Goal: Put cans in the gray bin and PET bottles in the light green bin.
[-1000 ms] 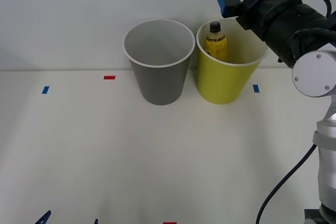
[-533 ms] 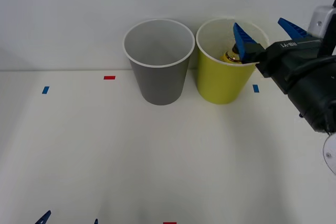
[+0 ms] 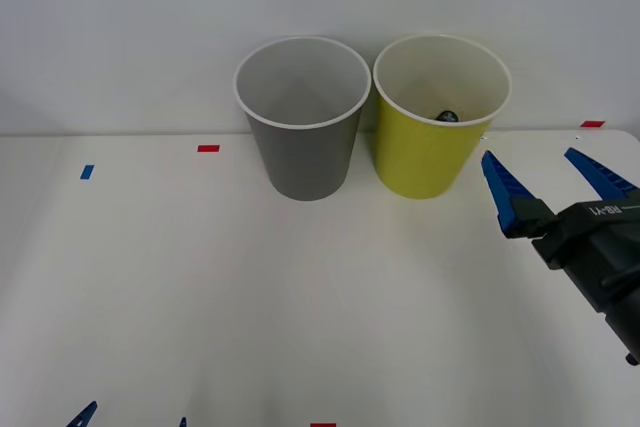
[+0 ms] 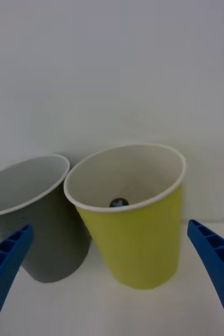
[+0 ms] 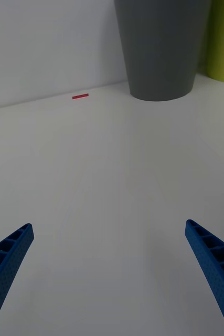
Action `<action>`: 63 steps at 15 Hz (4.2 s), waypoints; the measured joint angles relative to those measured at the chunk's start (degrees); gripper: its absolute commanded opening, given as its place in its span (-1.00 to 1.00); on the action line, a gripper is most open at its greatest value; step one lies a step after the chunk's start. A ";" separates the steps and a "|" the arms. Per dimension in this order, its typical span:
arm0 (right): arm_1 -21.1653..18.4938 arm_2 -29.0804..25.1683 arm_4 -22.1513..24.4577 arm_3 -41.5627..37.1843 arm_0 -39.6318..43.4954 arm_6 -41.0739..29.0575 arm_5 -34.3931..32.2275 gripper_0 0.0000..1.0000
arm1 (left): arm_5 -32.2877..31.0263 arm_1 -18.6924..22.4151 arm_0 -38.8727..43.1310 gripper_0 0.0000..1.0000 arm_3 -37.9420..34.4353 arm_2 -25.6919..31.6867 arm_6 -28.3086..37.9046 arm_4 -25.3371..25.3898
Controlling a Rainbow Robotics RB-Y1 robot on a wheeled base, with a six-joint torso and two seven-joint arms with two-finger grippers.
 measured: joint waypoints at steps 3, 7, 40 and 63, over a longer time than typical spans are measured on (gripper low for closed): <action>-1.13 -0.91 -1.81 -0.40 7.93 1.04 -1.62 1.00 | 0.00 0.00 0.00 1.00 -0.01 0.00 0.00 0.00; -4.48 -2.64 -2.24 -0.45 8.55 1.83 -0.17 1.00 | 0.00 0.00 0.00 1.00 0.00 0.00 0.00 0.00; -8.97 24.97 27.80 35.03 33.02 -3.51 -74.57 1.00 | 0.00 0.00 0.00 1.00 0.00 0.00 0.00 0.00; -7.47 26.66 32.72 37.68 38.31 -5.83 -73.25 1.00 | 0.00 0.00 0.00 1.00 0.00 0.00 0.00 0.00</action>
